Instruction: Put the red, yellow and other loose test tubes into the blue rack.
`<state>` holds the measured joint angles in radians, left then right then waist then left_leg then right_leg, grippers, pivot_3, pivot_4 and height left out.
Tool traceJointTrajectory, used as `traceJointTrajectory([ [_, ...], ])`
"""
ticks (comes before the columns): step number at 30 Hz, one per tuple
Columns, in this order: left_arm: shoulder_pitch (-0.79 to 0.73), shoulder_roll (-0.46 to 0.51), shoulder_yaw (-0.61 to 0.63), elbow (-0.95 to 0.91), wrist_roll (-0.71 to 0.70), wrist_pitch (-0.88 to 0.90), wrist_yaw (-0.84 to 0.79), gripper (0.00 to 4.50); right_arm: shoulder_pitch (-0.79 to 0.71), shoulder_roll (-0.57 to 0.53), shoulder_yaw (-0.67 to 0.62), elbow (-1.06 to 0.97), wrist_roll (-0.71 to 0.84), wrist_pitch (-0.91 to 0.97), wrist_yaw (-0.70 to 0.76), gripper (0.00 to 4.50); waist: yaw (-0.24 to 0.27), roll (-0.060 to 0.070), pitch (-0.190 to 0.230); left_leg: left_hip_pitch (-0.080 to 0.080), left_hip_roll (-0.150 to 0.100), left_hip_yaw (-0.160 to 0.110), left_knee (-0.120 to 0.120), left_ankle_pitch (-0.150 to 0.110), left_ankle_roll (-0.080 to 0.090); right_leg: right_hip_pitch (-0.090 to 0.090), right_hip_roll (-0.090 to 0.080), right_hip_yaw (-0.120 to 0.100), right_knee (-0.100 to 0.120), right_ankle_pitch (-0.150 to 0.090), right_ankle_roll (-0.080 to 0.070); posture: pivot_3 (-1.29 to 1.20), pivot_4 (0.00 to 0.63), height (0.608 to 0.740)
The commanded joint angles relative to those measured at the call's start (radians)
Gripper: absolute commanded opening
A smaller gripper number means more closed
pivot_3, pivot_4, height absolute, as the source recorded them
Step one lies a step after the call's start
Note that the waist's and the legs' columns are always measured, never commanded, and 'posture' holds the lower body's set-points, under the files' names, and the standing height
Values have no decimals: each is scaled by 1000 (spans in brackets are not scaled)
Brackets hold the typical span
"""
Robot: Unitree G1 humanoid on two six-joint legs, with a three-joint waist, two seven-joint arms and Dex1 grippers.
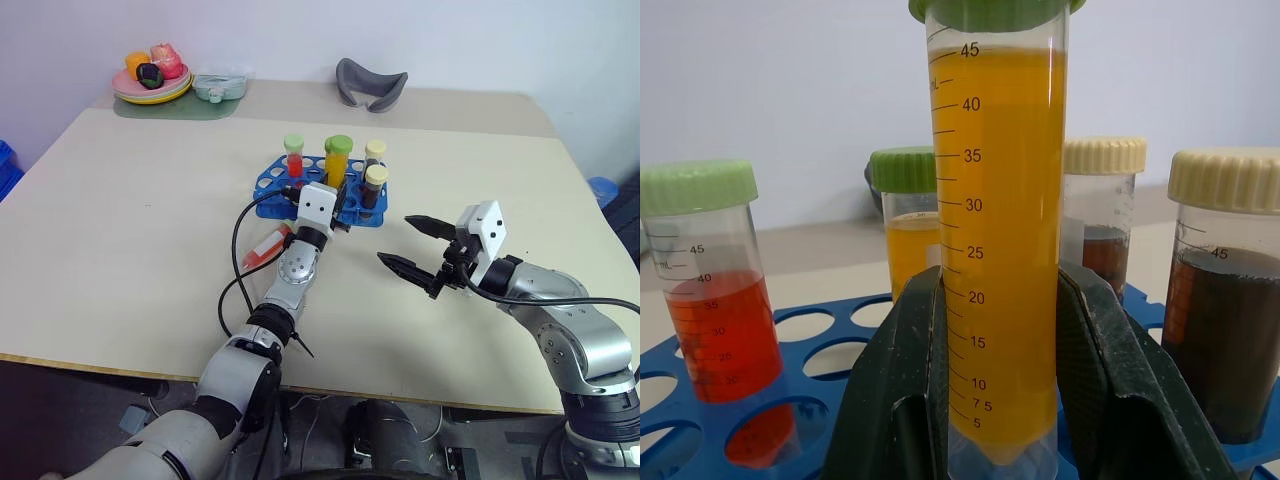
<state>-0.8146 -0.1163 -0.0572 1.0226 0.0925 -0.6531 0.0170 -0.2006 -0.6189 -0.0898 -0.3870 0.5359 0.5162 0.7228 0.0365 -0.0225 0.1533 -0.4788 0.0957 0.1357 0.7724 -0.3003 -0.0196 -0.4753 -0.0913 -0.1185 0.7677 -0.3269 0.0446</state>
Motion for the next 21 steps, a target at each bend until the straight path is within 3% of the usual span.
traceJointTrajectory([
  [1, -21, 10, 0, 11, 20, -25, 24, 943, -4, 1, -20, -39, 13, -10, 0, 4500, 0, 0, 0, 0, 0, 0, 0, 0, 0, 0, 0, 0, 0, 0, 0, 0, 150, 669],
  [21, 9, -6, 11, -1, -5, -27, -24, 943, 2, 3, -21, -40, 14, -9, -2, 4500, 0, 0, 0, 0, 0, 0, 0, 0, 0, 0, 0, 0, 0, 0, 0, 0, 150, 669],
])
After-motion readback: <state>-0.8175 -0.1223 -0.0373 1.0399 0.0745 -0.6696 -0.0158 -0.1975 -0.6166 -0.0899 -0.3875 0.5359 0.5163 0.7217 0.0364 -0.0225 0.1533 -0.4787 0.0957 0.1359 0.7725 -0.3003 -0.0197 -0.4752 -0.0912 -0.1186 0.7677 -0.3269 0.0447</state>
